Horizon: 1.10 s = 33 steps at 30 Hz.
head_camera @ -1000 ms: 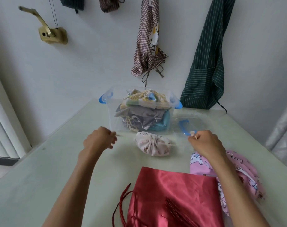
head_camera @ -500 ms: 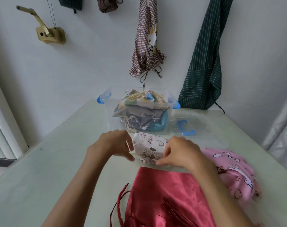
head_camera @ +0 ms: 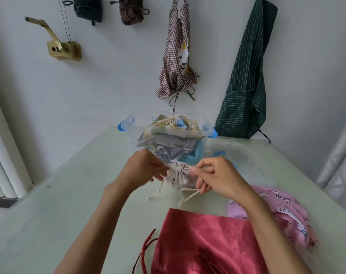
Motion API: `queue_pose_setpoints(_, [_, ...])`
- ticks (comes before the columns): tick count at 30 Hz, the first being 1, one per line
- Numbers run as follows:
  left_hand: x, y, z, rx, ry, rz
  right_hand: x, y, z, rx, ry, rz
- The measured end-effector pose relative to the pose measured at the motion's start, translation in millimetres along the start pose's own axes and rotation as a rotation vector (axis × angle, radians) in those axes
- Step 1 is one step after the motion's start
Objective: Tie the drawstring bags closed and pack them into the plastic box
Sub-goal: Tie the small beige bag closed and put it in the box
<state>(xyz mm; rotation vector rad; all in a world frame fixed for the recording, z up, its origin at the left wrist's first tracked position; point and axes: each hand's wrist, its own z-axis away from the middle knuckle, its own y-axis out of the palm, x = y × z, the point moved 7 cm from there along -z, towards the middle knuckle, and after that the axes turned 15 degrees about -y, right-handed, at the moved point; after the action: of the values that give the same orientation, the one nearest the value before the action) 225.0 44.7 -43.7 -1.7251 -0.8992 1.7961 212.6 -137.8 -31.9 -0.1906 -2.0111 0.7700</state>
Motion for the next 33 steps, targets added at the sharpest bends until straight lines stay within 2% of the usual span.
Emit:
queue_pose_setpoints(5, [-9.3,-1.4,4.3,-0.309,-0.026,-0.103,-12.0,-3.7,-0.4,-0.133,0.025,0.314])
queue_pose_setpoints(7, [-12.5,-1.1,6.9,-0.353,-0.030,-0.077,-9.6,-1.1,-1.7,-0.123,0.007,0.350])
queue_pose_setpoints(12, [-3.1,-3.6,6.7,-0.400,-0.186,-0.129,-11.2,7.9,0.1,-0.071,0.012,0.339])
queue_pose_setpoints(14, [-1.2,-0.7,5.0,-0.339,-0.160,-0.092,-9.5,8.3,0.1,-0.068,0.010,0.330])
queue_pose_setpoints(18, [-9.1,6.7,1.2,-0.082,-0.052,0.121,-4.3,9.2,-0.3,-0.042,-0.010,0.331])
queue_pose_setpoints(21, [-8.6,12.7,4.2,0.115,-0.161,0.394,-1.3,10.2,-0.2,-0.018,-0.024,0.318])
queue_pose_setpoints(26, [-9.0,7.2,7.7,0.091,-0.095,0.416,5.0,13.4,1.4,0.027,-0.041,0.335])
queue_pose_setpoints(29, [-8.4,10.5,8.7,0.178,-0.157,0.629,0.3,9.5,0.3,0.003,-0.009,0.351])
queue_pose_setpoints(31, [-12.7,14.6,9.9,0.255,-0.165,0.742,-6.2,5.8,-1.7,-0.033,0.017,0.264])
queue_pose_setpoints(33, [-15.8,15.3,10.1,0.270,-0.142,0.753,-10.5,5.6,-1.4,0.003,0.057,0.159])
